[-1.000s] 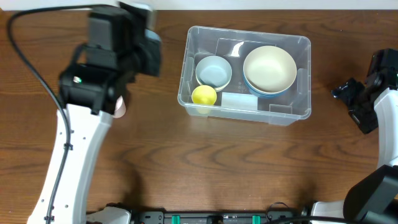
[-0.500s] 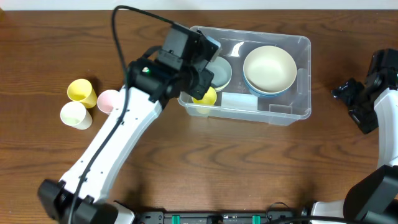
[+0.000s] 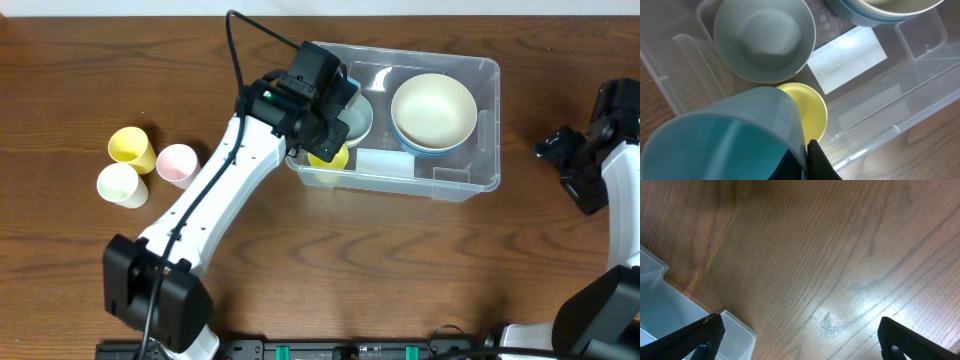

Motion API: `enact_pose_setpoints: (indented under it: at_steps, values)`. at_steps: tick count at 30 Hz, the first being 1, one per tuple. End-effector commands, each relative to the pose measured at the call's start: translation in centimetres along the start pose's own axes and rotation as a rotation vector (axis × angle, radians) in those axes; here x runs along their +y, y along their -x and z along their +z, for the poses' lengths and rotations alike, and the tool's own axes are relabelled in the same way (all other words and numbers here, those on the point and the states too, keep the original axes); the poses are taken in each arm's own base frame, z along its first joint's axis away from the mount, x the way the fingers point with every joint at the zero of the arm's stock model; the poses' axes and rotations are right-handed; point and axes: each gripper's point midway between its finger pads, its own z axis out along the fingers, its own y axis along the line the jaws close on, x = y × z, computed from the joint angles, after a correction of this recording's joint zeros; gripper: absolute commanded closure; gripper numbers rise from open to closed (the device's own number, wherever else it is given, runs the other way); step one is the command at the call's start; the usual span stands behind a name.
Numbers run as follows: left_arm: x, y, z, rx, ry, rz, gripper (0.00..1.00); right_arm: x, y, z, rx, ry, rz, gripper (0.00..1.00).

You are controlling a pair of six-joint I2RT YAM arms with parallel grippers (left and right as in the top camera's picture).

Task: Pack container
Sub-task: 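Carry the light-blue cup into the bin onto the yellow cup, then open the left gripper and move it to the pink cup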

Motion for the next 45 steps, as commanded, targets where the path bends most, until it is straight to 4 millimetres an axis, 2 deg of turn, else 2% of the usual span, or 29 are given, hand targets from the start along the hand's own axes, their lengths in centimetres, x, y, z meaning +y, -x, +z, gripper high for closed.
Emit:
enact_pose_setpoints:
  at_steps: [1,11,20,23,26,30,33,37,41,45]
  values:
    - [0.0,-0.5,0.9,0.026,-0.006,0.015,0.94,-0.2,0.1,0.1,-0.004,-0.008,0.017,0.01]
    - [-1.0,-0.5,0.9,0.026,-0.065,0.014,0.94,-0.2,0.1,0.1,-0.004,-0.008,0.017,0.01]
    - [-1.1,-1.1,0.9,0.052,-0.067,0.009,0.93,-0.2,0.1,0.1,-0.004,-0.008,0.016,0.01]
    - [-1.1,-1.1,0.9,0.052,-0.067,0.009,0.78,-0.2,0.1,0.1,-0.003,-0.008,0.017,0.01]
    - [-1.1,-1.1,0.9,0.052,-0.067,0.01,0.71,-0.2,0.1,0.1,-0.004,-0.008,0.017,0.01]
    - [-1.0,-0.9,0.9,0.044,-0.066,0.014,0.5,-0.2,0.1,0.1,-0.004,-0.008,0.017,0.01]
    - [-0.9,-0.4,0.8,0.022,-0.059,0.017,0.26,-0.2,0.1,0.1,-0.003,-0.008,0.017,0.01]
    - [-0.1,0.6,-0.3,-0.029,-0.006,0.025,0.02,-0.2,0.1,0.1,-0.003,-0.008,0.016,0.01]
    - [1.4,1.5,-3.2,-0.1,0.081,0.003,0.02,-0.2,0.1,0.1,-0.004,-0.008,0.016,0.01]
    - [4.9,1.7,-8.1,-0.204,0.228,-0.114,0.02,-0.2,0.1,0.1,-0.004,-0.008,0.016,0.01]
